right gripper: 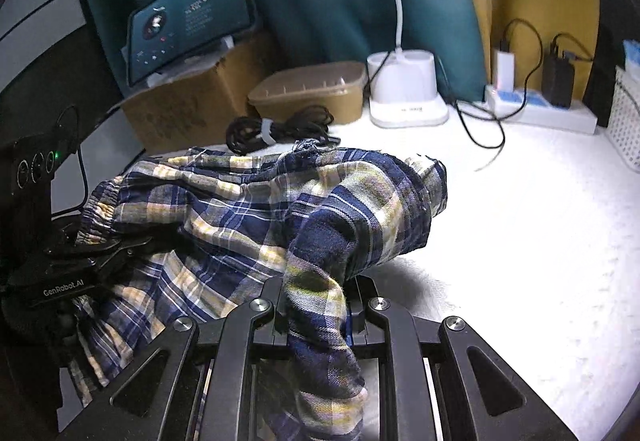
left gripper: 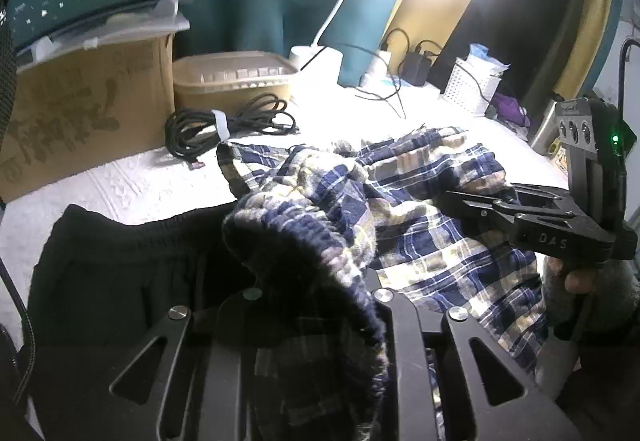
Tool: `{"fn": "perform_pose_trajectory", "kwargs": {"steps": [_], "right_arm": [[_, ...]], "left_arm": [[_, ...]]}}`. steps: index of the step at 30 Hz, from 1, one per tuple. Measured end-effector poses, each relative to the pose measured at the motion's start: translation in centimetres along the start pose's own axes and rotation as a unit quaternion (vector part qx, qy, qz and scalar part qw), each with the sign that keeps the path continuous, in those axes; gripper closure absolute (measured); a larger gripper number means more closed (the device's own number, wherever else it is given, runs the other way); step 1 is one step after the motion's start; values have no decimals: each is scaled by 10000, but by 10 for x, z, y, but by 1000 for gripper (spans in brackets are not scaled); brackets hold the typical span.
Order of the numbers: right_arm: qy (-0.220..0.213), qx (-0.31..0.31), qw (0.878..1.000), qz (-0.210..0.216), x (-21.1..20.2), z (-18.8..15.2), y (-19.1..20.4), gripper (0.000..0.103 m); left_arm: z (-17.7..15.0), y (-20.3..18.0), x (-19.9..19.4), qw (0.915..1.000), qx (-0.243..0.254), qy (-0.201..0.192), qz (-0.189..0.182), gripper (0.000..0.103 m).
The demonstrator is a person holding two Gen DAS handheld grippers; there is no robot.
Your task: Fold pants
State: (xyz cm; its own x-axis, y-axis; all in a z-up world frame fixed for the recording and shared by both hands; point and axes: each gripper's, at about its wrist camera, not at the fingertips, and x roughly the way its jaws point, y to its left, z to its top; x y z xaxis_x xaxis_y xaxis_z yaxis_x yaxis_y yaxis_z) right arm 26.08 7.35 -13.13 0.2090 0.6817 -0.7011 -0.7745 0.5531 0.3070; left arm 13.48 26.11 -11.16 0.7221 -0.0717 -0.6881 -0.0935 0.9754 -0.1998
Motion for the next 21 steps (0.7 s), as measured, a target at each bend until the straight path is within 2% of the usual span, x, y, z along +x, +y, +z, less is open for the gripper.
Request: {"fn": "perform_pose_trajectory", "kwargs": {"steps": [4,10,15,19,21], "right_arm": [[111,109,9999,54,14,1,-8,87],[256,322,9991,93,28,1,-23,86],[283,467,9985,-64,30,2,-31,70],[289,425,9984,-222,28,3,-31,65],[274,401,9980,-406,26,2,-30,55]], "left_arm": [[1,7,7,9999,-102,116,-32,82],[2,20,19,9992,-333,233,-10,68],[4,25,21,9988,-421,263,-43,66],[4,27,19,9984,-495,268,-55,65],[5,28,17,9983,-515,259,16,62]]}}
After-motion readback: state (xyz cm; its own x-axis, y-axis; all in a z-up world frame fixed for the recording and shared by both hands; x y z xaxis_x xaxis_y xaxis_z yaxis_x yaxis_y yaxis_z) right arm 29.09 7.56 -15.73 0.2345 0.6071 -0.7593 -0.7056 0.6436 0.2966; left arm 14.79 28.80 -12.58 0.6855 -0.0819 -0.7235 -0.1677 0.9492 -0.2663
